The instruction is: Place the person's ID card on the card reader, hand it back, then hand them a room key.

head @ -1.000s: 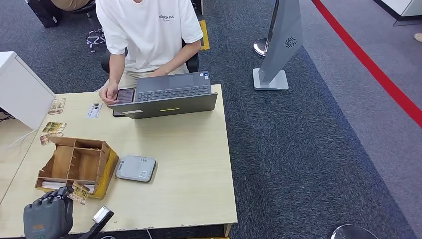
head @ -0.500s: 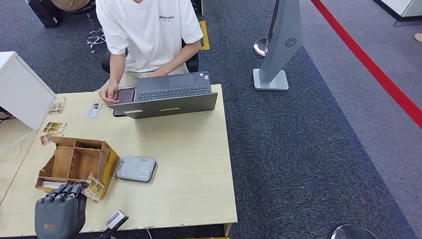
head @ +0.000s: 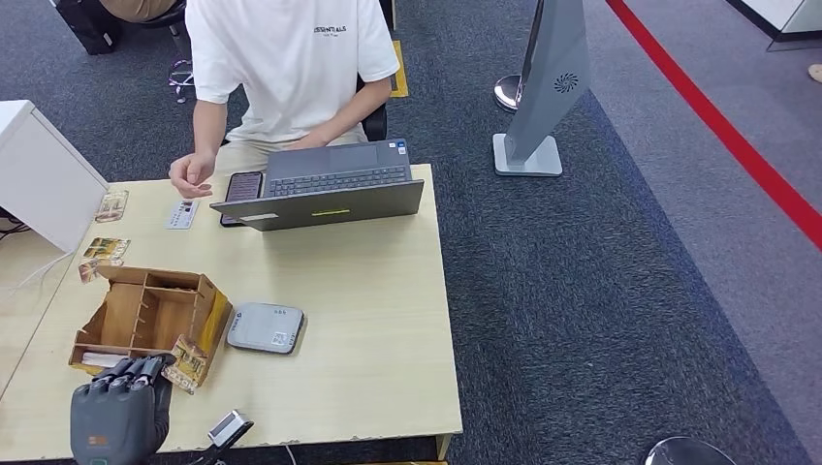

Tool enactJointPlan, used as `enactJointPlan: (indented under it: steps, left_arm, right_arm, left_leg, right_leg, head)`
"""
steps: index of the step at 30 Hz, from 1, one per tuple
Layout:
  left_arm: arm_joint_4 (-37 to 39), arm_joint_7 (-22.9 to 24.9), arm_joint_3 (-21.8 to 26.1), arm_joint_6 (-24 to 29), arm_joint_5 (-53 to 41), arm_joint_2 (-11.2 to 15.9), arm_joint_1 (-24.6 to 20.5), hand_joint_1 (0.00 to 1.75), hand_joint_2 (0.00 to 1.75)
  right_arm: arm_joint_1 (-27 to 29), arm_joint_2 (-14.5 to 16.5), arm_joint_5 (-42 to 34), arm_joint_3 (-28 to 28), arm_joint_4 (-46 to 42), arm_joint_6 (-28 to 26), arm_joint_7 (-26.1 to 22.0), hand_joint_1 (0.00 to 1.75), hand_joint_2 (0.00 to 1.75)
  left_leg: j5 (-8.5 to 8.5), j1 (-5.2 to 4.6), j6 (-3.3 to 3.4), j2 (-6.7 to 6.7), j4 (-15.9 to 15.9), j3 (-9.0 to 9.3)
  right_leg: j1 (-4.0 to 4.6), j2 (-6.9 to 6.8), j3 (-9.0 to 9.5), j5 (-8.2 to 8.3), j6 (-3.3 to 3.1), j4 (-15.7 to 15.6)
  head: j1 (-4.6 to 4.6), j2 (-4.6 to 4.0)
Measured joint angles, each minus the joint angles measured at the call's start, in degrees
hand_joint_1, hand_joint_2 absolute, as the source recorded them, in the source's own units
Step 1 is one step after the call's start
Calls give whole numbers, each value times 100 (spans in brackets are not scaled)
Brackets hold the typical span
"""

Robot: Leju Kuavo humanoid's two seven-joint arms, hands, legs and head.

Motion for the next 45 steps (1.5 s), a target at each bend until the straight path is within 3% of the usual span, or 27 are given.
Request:
enactJointPlan:
  steps: [36,38,40,42,45]
  left_arm:
    - [21,113,-18,-13,-127,23,-135,175,175]
    - [449,687,-147,-111,-517,155,-1071,175,175]
    - [1551,1484,-418,-207,-905,360,-2874,175,175]
    - [2707,1898,-695,-200,-1071,507,-4498,175,175]
    - [3827,2044,-1015,-114,-1137,613,-5787,175,175]
  right_arm:
    - [3,0,82,4,0,9,-14,0,0]
    - [-27,0,354,57,1,45,-1,0,0]
    - [-157,1,638,163,2,91,82,0,0]
    - [-316,2,757,254,2,112,162,0,0]
    - [-389,2,801,333,3,113,194,0,0]
  left_leg:
    - [5,-2,3,-6,5,2]
    - [46,-2,9,-78,13,-36]
    - [111,5,3,-175,16,-111]
    - [146,6,-8,-172,14,-149]
    - [151,-8,-5,-79,13,-125]
  right_leg:
    - [0,-4,-23,0,1,-4]
    - [1,-75,-56,12,6,-6]
    - [6,-174,-77,48,-1,5]
    - [8,-179,-94,96,-14,15]
    - [0,-83,-98,129,-4,17]
  head:
    - [-3,0]
    - [0,0]
    - [15,0]
    - [16,0]
    - [2,0]
